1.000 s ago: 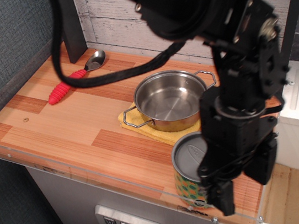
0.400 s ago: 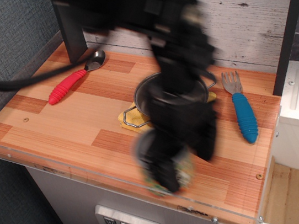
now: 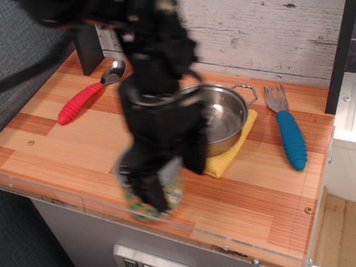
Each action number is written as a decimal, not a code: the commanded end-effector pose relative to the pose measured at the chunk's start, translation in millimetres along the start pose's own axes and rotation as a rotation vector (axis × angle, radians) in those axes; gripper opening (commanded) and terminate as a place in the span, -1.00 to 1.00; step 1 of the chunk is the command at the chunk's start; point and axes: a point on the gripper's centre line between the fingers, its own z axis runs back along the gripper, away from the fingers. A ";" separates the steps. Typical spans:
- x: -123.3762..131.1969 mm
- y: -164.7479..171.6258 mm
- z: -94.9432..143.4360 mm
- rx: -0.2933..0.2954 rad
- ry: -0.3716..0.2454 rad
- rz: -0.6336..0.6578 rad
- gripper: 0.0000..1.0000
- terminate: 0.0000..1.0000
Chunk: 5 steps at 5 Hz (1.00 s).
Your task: Move the can in front of the red spoon
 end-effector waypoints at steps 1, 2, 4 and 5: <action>28.7 9.4 10.9 -0.013 -0.008 0.052 1.00 -1.00; 42.6 17.8 12.9 -0.029 -0.009 0.070 1.00 -1.00; 81.0 21.0 7.8 -0.017 0.000 0.073 1.00 -1.00; 98.4 18.7 4.1 0.002 0.009 0.081 1.00 -1.00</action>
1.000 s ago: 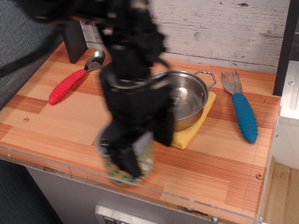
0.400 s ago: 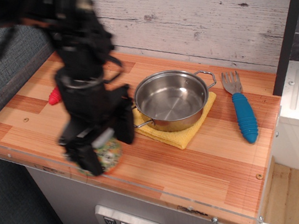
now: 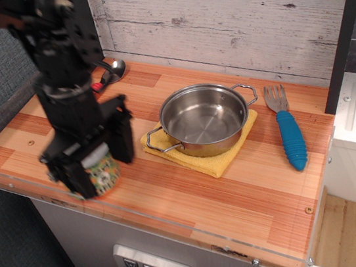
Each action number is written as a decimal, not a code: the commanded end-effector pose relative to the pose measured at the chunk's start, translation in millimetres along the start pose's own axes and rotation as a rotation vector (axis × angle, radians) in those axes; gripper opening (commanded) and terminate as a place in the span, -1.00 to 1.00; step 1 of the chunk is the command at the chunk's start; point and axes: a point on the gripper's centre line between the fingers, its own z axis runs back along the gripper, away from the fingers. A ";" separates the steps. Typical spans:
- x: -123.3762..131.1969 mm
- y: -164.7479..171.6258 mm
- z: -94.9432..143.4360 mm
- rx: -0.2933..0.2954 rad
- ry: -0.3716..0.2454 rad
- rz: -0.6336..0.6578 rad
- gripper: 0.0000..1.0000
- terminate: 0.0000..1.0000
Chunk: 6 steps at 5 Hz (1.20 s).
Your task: Move the can in front of the red spoon
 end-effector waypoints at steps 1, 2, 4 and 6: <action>34.8 -13.6 7.9 0.020 -0.010 -0.008 1.00 -1.00; 49.7 -13.9 10.6 0.008 -0.031 -0.003 1.00 -1.00; 79.5 -5.6 15.8 0.011 -0.063 0.052 1.00 -1.00; 67.9 -17.2 29.7 -0.070 -0.016 -0.016 1.00 -1.00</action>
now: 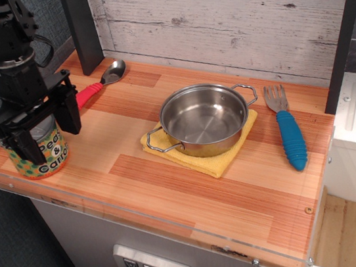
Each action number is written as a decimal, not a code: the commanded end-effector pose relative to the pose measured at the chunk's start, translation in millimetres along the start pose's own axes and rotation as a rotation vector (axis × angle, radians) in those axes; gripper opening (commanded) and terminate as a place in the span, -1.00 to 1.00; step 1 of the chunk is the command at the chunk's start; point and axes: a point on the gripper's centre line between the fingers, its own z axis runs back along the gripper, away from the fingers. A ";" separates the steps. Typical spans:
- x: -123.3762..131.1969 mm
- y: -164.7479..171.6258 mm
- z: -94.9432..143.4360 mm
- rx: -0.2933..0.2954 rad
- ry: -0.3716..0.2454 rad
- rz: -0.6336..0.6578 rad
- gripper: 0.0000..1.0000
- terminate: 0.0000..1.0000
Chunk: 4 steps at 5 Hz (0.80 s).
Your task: Move the can in front of the red spoon
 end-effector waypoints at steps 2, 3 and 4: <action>-52.3 -50.4 72.4 -0.137 -0.053 -0.425 1.00 -1.00; -78.3 -71.5 84.1 -0.167 -0.110 -0.675 1.00 -1.00; -104.5 -83.7 91.3 -0.137 -0.136 -0.876 1.00 -1.00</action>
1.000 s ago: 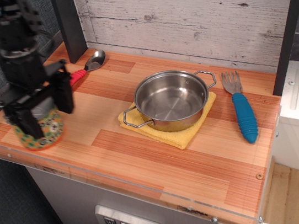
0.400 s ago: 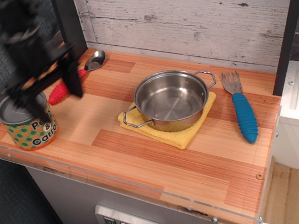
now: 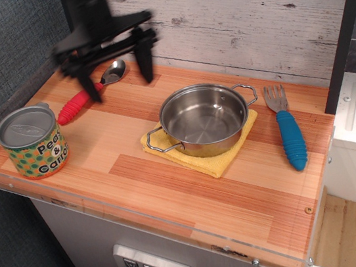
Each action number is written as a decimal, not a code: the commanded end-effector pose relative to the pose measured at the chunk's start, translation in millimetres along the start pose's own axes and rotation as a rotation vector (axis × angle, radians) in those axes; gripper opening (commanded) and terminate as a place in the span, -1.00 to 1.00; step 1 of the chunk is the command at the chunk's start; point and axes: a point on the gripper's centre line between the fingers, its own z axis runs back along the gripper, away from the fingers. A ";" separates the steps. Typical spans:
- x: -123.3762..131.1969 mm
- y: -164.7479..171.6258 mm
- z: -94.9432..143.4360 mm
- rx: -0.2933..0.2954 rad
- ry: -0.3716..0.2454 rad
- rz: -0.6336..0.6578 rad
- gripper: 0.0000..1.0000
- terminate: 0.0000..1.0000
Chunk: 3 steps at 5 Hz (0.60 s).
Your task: Move the can in front of the red spoon
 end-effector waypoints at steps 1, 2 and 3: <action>-25.6 -43.3 24.4 -0.017 -0.018 -0.300 1.00 -1.00; -44.3 -58.4 17.9 -0.014 0.015 -0.410 1.00 -1.00; -55.4 -53.6 15.2 -0.034 0.025 -0.488 1.00 -1.00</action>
